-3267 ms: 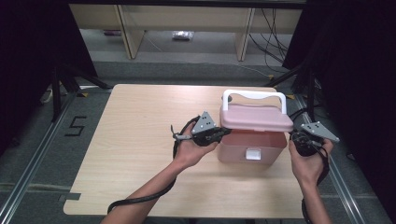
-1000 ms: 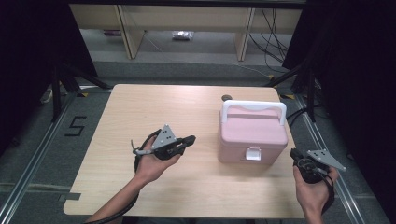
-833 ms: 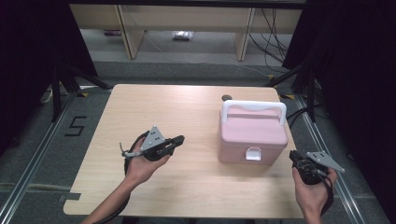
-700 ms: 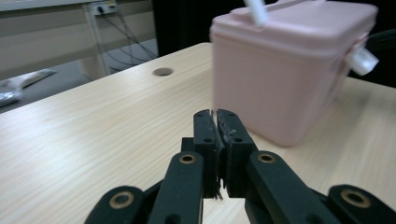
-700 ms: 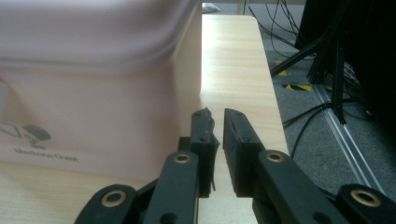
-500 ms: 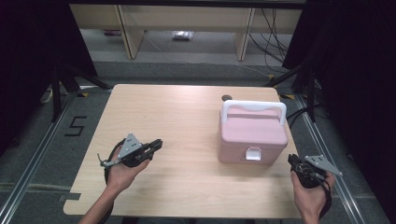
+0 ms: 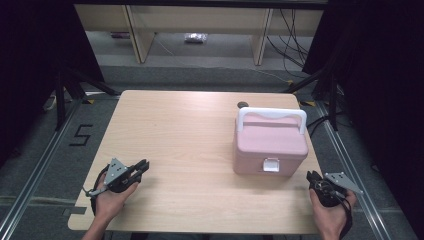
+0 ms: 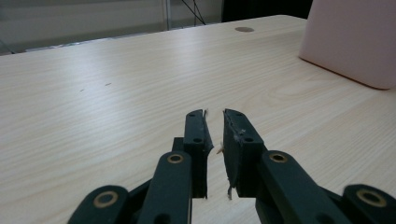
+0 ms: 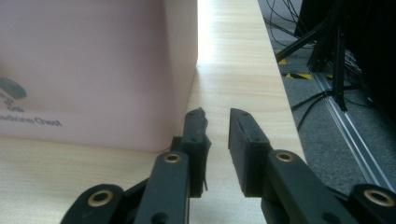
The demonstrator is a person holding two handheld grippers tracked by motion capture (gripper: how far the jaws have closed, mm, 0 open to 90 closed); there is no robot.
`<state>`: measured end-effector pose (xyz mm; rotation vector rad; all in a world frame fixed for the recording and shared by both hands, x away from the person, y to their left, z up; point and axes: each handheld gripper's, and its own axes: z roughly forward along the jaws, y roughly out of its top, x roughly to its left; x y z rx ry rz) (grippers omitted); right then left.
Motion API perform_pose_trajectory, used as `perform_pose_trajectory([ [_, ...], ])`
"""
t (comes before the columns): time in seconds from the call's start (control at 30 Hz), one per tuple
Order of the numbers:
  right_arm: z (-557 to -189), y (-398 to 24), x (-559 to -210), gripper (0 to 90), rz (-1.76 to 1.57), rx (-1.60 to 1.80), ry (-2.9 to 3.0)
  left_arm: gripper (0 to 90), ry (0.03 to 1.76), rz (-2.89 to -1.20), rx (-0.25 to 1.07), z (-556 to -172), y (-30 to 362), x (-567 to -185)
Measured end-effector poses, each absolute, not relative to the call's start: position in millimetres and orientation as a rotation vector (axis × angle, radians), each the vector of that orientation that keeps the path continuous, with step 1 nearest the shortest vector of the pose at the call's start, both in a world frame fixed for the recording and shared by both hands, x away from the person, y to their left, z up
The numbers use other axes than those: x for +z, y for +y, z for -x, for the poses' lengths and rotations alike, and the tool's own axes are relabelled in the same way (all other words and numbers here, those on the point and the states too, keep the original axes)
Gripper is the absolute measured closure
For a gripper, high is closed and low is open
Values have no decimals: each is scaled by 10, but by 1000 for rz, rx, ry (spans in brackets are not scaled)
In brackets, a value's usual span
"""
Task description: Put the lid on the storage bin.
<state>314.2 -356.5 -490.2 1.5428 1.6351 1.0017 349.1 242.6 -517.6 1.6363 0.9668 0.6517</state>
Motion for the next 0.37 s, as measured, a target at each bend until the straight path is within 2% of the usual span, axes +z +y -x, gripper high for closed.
perform_pose_trajectory([
  [0.13,-3146,-3556,-4943,743,-1538,1028,1639,742,978,-1602,667,-3470,2450,-5183],
  [0.37,-3153,-3534,-4997,690,-1544,1084,1572,600,971,-1554,708,-3451,2472,-5167],
])
